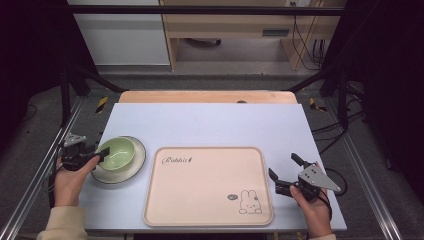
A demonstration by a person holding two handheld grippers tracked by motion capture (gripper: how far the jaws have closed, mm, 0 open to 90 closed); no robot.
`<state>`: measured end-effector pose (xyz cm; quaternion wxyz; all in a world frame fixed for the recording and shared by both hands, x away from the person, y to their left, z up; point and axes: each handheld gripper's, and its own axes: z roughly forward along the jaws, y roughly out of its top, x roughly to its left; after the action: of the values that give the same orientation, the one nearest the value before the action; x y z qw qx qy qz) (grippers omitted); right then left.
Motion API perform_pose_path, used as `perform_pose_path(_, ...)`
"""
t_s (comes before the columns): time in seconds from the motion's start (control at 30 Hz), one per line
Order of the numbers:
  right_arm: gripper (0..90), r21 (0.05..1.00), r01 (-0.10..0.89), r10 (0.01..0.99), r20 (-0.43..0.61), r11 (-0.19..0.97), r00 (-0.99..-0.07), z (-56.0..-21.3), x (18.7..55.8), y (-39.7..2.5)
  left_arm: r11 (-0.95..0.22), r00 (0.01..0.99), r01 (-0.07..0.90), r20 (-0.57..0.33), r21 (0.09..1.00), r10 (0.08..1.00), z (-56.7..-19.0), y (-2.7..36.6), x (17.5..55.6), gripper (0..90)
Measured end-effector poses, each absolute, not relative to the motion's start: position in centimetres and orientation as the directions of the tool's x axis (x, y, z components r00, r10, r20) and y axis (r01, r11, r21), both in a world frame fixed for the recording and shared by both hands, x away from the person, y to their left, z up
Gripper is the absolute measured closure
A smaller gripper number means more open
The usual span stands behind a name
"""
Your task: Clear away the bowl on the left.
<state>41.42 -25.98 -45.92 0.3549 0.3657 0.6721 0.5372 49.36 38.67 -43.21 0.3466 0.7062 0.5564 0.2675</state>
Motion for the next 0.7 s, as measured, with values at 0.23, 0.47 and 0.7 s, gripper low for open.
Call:
perform_pose_path(0.23,7.6,0.979,0.121,0.867,-0.084,0.163,-0.49,-46.2,41.5,-25.7,-0.139,0.208,0.63,0.007,0.764,0.978,-43.9,38.6,50.0,56.8)
perform_pose_path(0.47,7.7,0.981,0.127,0.866,-0.066,0.147,-0.496,-46.2,41.5,-25.5,-0.129,0.224,0.657,-0.03,0.742,0.974,-44.4,38.9,50.3,69.2)
perform_pose_path(0.7,7.7,0.98,0.126,0.864,-0.07,0.152,-0.498,-46.3,41.5,-25.4,-0.12,0.229,0.668,-0.049,0.734,0.972,-44.4,38.6,50.4,81.3)
